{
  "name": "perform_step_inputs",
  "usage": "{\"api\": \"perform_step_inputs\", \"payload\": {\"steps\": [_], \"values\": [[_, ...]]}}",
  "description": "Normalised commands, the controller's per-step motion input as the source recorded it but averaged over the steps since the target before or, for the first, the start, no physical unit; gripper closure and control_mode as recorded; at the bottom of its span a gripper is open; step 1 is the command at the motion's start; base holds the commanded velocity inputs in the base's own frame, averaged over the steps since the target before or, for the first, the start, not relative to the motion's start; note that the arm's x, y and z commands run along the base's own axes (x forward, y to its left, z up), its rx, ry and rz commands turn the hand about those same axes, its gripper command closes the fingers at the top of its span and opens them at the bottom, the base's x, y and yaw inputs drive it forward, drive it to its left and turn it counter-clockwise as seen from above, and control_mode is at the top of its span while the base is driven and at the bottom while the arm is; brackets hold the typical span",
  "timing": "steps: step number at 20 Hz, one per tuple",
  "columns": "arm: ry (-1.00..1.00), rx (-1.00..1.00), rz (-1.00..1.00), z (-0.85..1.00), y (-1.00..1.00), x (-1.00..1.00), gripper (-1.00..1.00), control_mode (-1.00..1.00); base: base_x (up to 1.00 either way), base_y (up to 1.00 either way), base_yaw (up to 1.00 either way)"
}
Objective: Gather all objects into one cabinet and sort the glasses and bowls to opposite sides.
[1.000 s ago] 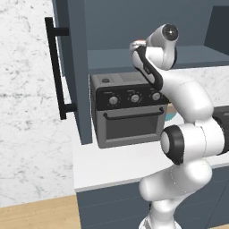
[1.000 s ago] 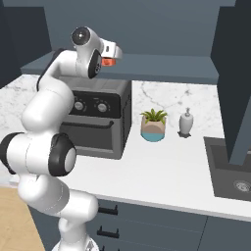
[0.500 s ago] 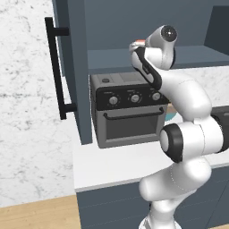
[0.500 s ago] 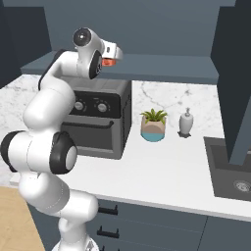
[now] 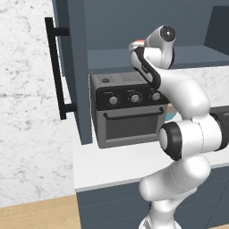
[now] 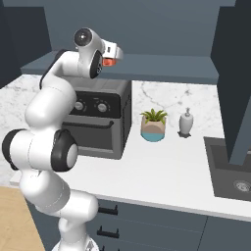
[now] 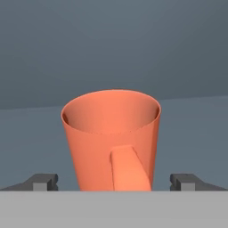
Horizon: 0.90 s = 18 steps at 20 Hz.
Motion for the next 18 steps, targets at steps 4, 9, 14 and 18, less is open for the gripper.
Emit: {"api": "perform_step_inputs", "payload": {"steps": [4, 9, 14, 18], "values": [[0.00, 0.00, -0.01, 0.00, 0.03, 0.01, -1.00, -1.00, 0.00, 0.00, 0.00], [-0.01, 0.00, -0.02, 0.00, 0.05, 0.00, -1.00, -1.00, 0.00, 0.00, 0.00], [0.00, 0.00, 0.00, 0.00, 0.00, 0.00, -1.00, -1.00, 0.00, 0.00, 0.00], [0.00, 0.00, 0.00, 0.00, 0.00, 0.00, 1.00, -1.00, 0.00, 0.00, 0.00]]}}
